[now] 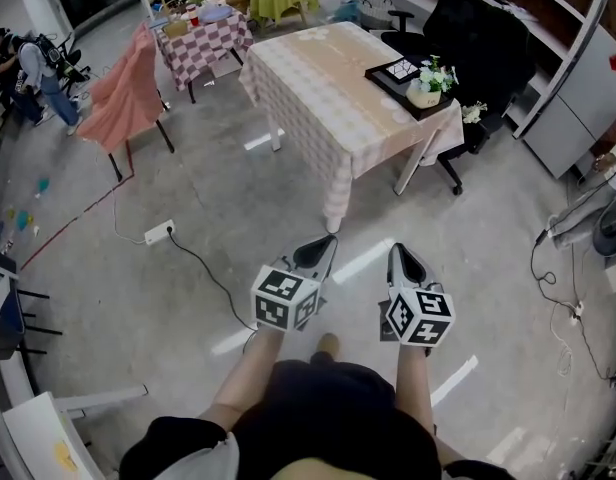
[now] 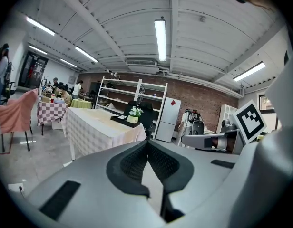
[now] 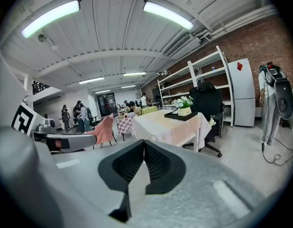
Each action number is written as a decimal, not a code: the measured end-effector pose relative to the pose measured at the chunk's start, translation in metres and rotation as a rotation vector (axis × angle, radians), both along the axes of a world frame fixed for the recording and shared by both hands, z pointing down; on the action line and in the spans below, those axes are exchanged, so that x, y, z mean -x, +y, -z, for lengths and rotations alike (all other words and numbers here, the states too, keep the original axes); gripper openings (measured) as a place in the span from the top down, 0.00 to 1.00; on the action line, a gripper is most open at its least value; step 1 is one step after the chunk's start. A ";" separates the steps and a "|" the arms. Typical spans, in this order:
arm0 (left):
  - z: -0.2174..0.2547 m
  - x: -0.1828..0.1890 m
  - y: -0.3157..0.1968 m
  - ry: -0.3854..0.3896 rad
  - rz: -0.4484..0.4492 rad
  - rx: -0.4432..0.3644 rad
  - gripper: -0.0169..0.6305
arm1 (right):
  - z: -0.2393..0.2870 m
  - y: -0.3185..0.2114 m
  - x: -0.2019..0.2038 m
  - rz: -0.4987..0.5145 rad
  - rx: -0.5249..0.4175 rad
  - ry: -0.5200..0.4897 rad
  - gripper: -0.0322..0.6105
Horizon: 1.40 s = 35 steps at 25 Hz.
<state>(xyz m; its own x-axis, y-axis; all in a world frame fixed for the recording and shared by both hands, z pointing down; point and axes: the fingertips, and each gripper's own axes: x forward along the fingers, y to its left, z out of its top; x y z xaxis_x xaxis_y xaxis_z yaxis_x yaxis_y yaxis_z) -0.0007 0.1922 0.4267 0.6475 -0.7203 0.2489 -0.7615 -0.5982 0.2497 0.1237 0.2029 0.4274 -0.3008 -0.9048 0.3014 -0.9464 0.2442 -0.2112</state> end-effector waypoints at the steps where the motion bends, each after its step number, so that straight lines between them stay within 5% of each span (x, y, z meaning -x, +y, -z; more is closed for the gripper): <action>1: 0.000 0.000 -0.002 -0.001 0.006 -0.002 0.96 | 0.000 -0.003 -0.001 0.005 -0.002 0.000 0.94; 35: -0.034 -0.014 0.006 -0.021 0.092 0.065 0.96 | -0.037 -0.008 -0.013 0.097 0.068 -0.033 0.94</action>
